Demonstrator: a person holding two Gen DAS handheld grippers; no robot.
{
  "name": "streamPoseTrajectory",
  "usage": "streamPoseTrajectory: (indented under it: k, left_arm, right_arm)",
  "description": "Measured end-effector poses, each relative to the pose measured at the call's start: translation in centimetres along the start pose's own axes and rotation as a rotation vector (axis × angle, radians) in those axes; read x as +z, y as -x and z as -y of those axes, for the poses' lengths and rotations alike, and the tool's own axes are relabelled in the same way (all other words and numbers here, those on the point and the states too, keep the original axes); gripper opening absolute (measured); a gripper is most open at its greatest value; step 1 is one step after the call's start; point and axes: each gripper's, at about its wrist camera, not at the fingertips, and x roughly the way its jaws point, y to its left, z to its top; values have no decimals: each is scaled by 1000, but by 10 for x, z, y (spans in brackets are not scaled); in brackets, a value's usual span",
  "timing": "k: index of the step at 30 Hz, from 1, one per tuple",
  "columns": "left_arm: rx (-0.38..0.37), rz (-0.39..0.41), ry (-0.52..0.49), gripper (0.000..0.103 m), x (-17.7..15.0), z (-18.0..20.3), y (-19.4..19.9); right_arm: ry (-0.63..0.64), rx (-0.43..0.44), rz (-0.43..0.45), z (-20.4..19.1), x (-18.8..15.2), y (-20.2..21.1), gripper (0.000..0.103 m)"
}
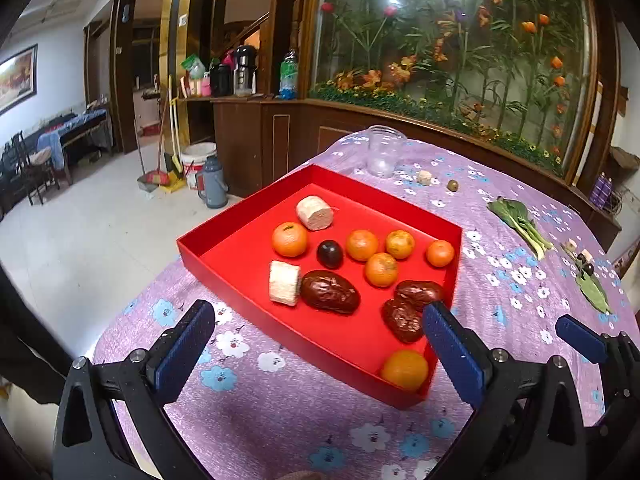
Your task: Organize fruits
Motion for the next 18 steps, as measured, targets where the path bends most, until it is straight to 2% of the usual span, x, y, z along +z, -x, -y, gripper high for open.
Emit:
streamPoseTrajectory:
  k: [11,18]
  left_arm:
    - [-14,-59,54,103,-1,-18,-19]
    - [-10,-68,65,103,0,-23,-23]
  right_arm:
    - [61,11,-36,-23,12,-19,101]
    - [87,17,-44,-33,16,-27,101]
